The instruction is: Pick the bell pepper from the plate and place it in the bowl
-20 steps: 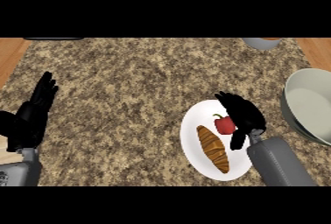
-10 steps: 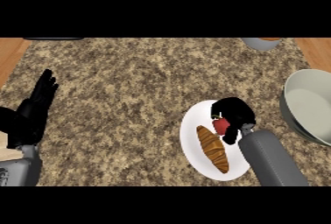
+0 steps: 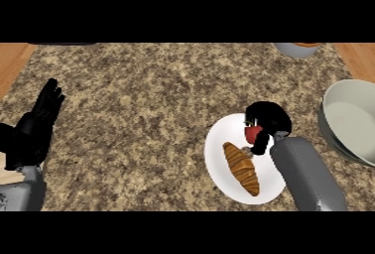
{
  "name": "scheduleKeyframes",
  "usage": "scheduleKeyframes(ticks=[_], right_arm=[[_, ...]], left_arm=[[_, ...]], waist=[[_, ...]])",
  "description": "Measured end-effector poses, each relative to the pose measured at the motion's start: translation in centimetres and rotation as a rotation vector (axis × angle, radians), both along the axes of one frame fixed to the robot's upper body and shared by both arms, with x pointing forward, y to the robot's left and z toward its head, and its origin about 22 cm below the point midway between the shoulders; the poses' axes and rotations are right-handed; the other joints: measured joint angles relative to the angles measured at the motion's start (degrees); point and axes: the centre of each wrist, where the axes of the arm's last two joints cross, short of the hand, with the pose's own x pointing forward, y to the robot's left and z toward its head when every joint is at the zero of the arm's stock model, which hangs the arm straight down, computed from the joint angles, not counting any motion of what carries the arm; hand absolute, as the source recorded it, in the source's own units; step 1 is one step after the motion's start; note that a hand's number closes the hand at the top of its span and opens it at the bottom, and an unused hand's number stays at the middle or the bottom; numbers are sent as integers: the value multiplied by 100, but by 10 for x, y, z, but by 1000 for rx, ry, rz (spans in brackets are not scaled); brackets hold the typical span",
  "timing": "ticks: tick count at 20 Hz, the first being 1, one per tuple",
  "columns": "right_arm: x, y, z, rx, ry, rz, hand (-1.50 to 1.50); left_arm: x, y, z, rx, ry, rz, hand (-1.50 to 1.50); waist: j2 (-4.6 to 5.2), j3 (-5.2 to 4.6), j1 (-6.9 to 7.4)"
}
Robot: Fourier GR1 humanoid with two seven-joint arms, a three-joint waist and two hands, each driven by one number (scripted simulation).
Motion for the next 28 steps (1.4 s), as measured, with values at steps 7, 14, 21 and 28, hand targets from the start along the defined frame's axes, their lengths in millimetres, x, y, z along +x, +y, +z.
scheduleKeyframes(ticks=[7, 14, 21, 28], right_arm=[[36, -26, 33, 3, -21, -643, 150], [73, 6, 101, -128, -215, -889, 150], [82, 27, 181, -218, -573, -950, 150], [70, 10, 214, -203, -724, -1034, 150]], left_arm=[[4, -5, 6, 0, -11, -16, 0], [10, -8, 6, -8, 4, -13, 0], [2, -3, 0, -2, 9, 2, 0], [1, 0, -2, 1, 4, 16, 0]], waist=[[80, 36, 91], [52, 39, 82], [-9, 35, -8], [-10, 39, -85]])
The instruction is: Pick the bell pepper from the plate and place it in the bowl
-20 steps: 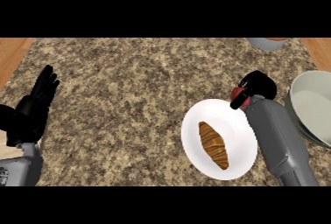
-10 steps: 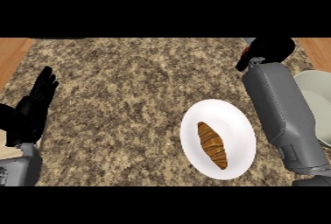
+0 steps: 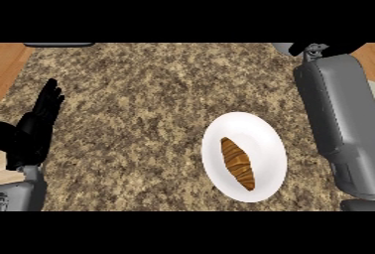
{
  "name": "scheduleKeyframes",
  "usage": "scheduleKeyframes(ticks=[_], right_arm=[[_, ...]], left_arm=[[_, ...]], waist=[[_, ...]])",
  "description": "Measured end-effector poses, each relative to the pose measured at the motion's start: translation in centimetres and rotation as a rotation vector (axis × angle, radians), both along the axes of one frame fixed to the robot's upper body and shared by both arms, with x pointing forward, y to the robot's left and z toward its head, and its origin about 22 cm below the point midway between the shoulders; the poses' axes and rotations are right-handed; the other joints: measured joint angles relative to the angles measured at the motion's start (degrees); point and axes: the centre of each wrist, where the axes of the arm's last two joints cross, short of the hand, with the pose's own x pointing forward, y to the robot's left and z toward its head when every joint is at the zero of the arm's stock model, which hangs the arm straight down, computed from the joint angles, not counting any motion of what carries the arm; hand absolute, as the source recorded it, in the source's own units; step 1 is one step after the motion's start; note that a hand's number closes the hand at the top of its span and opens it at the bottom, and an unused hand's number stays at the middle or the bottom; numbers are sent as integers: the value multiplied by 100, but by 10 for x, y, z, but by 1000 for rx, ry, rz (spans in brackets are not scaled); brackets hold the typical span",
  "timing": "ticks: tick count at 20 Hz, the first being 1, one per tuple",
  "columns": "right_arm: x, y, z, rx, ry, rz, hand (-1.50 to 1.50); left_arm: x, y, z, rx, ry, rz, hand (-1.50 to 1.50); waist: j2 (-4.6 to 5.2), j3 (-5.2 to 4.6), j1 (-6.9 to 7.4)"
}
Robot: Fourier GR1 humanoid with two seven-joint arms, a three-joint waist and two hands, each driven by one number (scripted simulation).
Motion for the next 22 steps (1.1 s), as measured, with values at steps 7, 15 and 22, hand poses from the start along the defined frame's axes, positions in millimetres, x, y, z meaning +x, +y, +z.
scheduleKeyframes(ticks=[7, 15, 22], right_arm=[[-24, -59, 6, 71, -78, -63, 150], [-41, -135, -34, 134, -121, -115, 150], [-51, -195, -69, 145, -132, -130, 150]], left_arm=[[-4, 3, 1, -2, 2, -2, 0], [2, 6, 5, -1, -3, -7, 0], [4, 2, 7, -3, -8, -11, 0]], waist=[[7, 4, -15], [34, 5, 36], [44, 9, 65]])
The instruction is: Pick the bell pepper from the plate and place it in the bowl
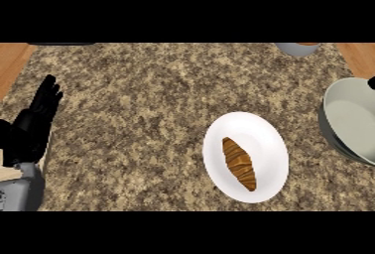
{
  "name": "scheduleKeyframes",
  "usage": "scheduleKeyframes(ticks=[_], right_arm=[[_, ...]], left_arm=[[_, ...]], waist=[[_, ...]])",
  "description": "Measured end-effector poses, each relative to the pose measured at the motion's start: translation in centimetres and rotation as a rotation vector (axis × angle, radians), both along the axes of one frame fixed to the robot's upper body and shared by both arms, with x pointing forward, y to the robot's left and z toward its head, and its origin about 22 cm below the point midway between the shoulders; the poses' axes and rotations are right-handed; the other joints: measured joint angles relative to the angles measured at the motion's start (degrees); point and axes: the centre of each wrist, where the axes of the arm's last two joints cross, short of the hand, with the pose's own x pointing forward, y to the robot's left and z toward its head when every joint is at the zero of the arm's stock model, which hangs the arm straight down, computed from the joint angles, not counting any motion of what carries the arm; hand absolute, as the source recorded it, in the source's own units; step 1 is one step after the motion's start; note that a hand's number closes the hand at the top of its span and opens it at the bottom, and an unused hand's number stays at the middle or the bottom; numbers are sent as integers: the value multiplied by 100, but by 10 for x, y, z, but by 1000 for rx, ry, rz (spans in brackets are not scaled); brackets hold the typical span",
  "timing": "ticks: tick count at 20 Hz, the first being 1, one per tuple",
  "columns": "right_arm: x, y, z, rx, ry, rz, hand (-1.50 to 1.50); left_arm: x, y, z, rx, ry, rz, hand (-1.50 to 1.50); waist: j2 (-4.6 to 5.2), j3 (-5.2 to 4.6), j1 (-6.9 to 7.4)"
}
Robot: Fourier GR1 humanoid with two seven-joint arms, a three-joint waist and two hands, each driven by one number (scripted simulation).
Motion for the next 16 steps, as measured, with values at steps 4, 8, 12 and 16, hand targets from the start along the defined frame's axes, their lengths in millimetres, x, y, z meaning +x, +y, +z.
scheduleKeyframes(ticks=[4, 8, 12, 16], right_arm=[[-14, -29, -29, 136, 164, -84, -150], [-26, -52, -45, 248, 193, -81, -150], [-39, -60, -59, 301, 133, -6, -150], [-43, -64, -47, 336, -113, 33, -150]], left_arm=[[-1, -5, -3, -3, 4, 0, 0], [-2, -1, -1, 1, 5, -3, 0], [-3, -2, -4, -1, 9, 4, 0], [-3, -1, -5, -1, 12, 12, 0]], waist=[[2, -1, -19], [-1, 0, -6], [-9, 1, -28], [-25, 5, -78]])
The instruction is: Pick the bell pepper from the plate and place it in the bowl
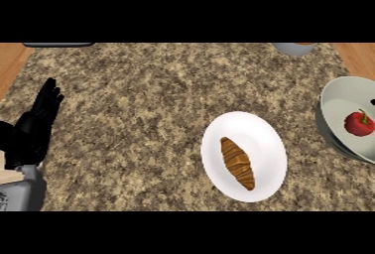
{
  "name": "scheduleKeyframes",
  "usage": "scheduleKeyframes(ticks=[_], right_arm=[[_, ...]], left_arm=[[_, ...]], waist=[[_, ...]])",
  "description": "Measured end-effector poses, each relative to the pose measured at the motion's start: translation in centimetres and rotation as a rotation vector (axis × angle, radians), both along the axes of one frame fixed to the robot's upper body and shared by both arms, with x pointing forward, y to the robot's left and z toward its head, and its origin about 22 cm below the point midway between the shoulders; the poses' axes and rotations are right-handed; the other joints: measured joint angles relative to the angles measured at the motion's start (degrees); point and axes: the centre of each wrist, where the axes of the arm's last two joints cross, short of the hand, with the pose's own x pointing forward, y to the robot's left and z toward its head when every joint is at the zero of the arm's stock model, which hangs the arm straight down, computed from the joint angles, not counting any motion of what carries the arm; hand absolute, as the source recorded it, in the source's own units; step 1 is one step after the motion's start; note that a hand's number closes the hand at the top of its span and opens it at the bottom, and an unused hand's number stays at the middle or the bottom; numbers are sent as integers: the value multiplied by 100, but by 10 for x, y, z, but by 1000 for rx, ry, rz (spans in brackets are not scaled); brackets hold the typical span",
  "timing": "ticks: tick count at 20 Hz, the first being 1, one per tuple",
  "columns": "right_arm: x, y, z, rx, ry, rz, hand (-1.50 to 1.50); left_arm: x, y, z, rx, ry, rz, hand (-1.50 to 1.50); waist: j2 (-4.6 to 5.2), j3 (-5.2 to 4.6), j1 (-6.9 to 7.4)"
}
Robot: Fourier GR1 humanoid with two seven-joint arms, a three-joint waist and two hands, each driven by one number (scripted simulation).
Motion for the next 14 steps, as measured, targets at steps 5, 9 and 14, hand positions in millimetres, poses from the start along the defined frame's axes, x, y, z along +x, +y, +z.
scheduleKeyframes(ticks=[5, 9, 14], right_arm=[[-15, -4, 13, 16, -362, -68, -150], [-56, -16, 10, 51, -505, -86, -150], [-131, -26, -3, 92, -550, -93, -150]], left_arm=[[-2, 7, 0, 2, 8, 12, 0], [-7, 7, -5, -4, 10, 14, 0], [-7, 11, -2, -2, 9, 22, 0]], waist=[[-32, 2, -80], [-45, -8, -125], [-39, -14, -138]])
